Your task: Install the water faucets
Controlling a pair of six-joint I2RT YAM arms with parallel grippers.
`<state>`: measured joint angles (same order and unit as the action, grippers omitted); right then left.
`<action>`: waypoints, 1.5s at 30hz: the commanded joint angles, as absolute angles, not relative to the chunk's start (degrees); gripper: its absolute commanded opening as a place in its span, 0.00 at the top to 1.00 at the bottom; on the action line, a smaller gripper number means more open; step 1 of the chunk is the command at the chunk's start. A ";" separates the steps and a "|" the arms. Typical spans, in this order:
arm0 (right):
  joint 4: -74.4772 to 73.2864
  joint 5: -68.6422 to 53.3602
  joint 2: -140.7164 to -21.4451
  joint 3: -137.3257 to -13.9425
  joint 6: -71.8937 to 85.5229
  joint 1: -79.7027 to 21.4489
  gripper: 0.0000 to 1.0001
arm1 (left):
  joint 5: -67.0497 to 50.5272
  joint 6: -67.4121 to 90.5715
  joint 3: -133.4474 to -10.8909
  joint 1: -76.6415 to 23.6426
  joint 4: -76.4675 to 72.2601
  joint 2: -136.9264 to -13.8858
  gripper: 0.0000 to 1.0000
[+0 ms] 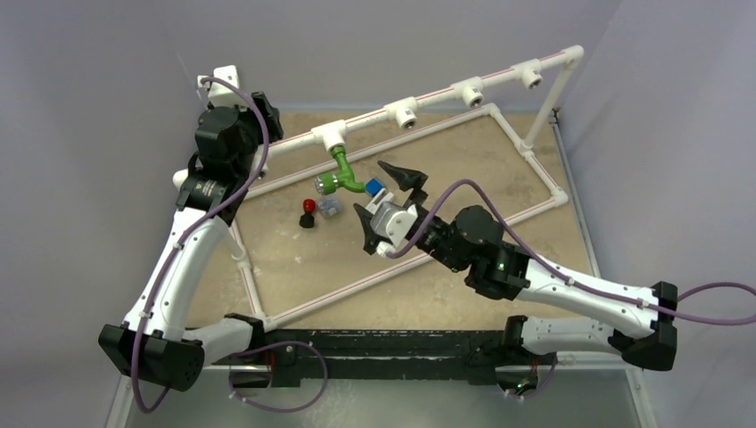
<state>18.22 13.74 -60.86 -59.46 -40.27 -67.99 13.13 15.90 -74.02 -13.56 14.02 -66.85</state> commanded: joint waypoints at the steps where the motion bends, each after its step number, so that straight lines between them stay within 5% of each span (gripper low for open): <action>1: 18.92 13.73 -62.45 -62.40 -56.90 -71.13 0.12 | 9.59 15.47 -71.24 -14.92 25.17 -66.22 0.46; 12: 42.58 30.88 -74.47 -57.33 -80.87 -74.79 0.15 | 10.22 15.30 -70.35 -15.33 24.62 -65.79 0.45; 24: 50.51 32.69 -83.80 -62.23 -84.46 -74.27 0.24 | 10.33 15.28 -69.98 -15.62 24.21 -65.68 0.45; 30: 52.58 33.15 -85.68 -63.63 -82.98 -73.92 0.49 | 10.52 15.21 -69.99 -15.79 24.21 -65.57 0.44; 36: 59.23 36.29 -87.54 -63.02 -80.74 -73.92 1.00 | 10.79 15.13 -69.96 -15.90 24.17 -65.39 0.44; 45: 73.10 44.47 -89.20 -61.23 -52.79 -73.91 1.00 | 10.81 15.16 -70.16 -16.00 24.30 -65.57 0.44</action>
<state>61.71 36.64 -89.60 -61.39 -71.94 -74.74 14.24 15.42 -73.10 -13.96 12.47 -66.50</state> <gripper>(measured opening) 0.407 0.557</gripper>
